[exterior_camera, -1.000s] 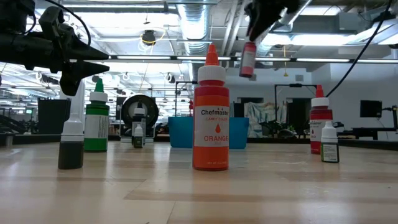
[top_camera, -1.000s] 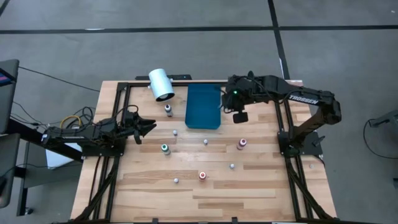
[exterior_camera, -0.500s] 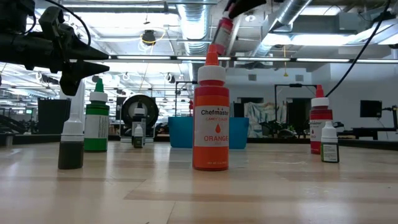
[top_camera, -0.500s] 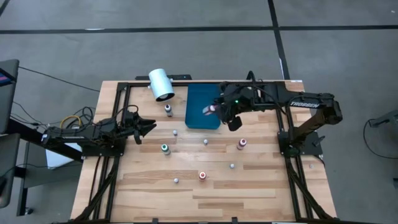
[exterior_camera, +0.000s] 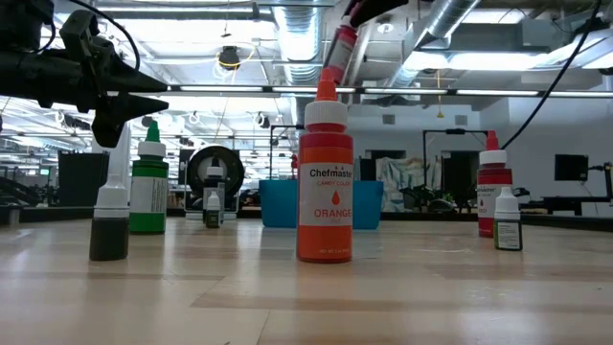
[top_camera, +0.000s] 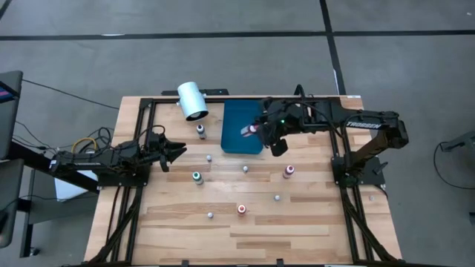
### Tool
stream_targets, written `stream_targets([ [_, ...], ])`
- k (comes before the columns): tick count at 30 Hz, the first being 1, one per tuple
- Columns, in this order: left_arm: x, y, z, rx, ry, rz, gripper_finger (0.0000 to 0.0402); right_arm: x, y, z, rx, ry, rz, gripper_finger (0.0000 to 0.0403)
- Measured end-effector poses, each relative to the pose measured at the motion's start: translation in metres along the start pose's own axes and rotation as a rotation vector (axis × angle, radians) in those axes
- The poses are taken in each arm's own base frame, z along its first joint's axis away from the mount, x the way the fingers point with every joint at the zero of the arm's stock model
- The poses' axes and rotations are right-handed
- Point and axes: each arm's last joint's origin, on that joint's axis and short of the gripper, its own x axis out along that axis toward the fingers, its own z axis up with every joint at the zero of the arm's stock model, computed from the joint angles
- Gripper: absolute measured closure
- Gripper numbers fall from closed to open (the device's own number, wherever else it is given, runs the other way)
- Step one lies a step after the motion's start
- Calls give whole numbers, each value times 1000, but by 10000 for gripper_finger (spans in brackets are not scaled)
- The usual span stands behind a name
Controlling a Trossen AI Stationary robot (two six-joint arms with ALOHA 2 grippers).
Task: Pick & Place food coloring
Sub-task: Put the large pink food coloring bottle into the blue bin, then put the large red food coloring bottle into the blue bin
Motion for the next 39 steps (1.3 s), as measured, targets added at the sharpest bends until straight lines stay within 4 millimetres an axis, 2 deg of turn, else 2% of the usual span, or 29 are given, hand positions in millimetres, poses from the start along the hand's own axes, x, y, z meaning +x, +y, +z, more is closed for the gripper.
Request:
stream_targets([
  [6,0,0,0,0,-1,1,265,2,-8,-5,249,-1,-28,300],
  [17,0,0,0,0,-1,2,265,6,-28,-26,782,36,-79,303],
  [23,0,0,0,0,-1,2,265,8,-40,-40,1028,2,8,304],
  [29,0,0,0,0,-2,4,265,8,-50,-51,1119,-44,123,305],
  [39,0,0,0,0,-3,4,265,9,-55,-55,1132,-52,104,352],
])
